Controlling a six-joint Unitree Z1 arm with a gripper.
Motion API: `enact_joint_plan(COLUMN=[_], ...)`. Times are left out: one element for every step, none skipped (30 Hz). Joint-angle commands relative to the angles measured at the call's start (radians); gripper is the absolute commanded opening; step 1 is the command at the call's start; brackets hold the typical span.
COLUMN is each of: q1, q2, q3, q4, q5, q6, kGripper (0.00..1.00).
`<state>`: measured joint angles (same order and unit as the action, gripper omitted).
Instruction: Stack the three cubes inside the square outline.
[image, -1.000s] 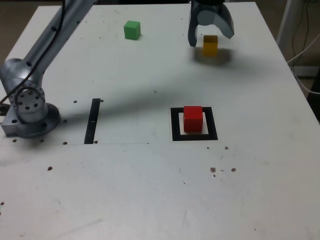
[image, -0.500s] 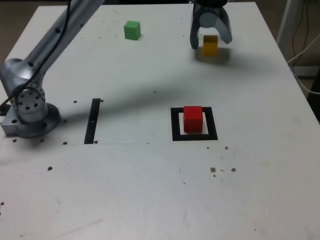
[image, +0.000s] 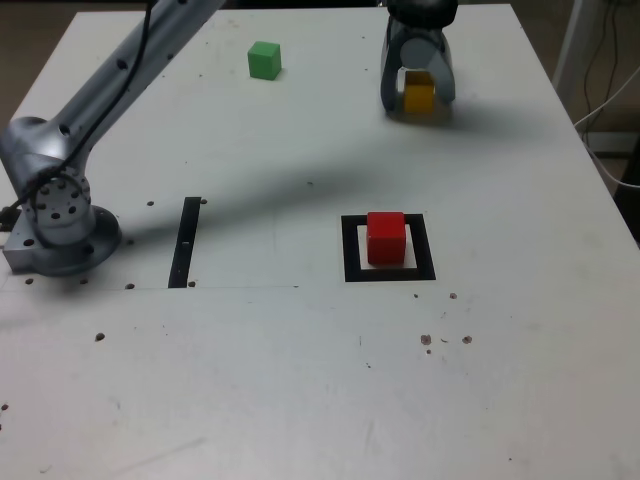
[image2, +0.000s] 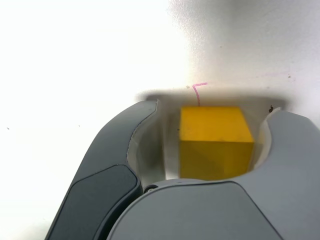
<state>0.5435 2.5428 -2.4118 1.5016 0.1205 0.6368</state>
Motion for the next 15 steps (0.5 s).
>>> enact_joint_plan(q1=[0.001,0.001,0.001,0.001,0.001,0.001,0.001,0.002,0.002,0.002,0.002,0.003,0.003,0.005,0.006], q2=[0.002,0.002,0.001,-0.001,-0.003,-0.005,-0.008,-0.012,-0.015,-0.018,-0.021,-0.024,-0.026,-0.028,-0.031], q3=[-0.006,-0.005,-0.004,-0.002,-0.001,0.001,0.005,0.009,0.013,0.017,0.021,0.025,0.028,0.031,0.035], q4=[-0.001,-0.003,-0.004,-0.006,-0.007,-0.010,-0.013,-0.018,-0.023,-0.029,-0.034,-0.038,-0.041,-0.042,-0.043], q5=[0.000,0.001,0.001,0.002,0.001,0.000,-0.003,-0.006,-0.010,-0.015,-0.020,-0.025,-0.030,-0.035,-0.040], q6=[-0.005,-0.007,-0.008,-0.009,-0.010,-0.010,-0.010,-0.010,-0.010,-0.009,-0.009,-0.008,-0.008,-0.008,-0.008], kGripper=[0.53,0.51,0.50,0.48,0.46,0.44,0.41,0.38,0.35,0.32,0.30,0.30,0.29,0.29,0.28])
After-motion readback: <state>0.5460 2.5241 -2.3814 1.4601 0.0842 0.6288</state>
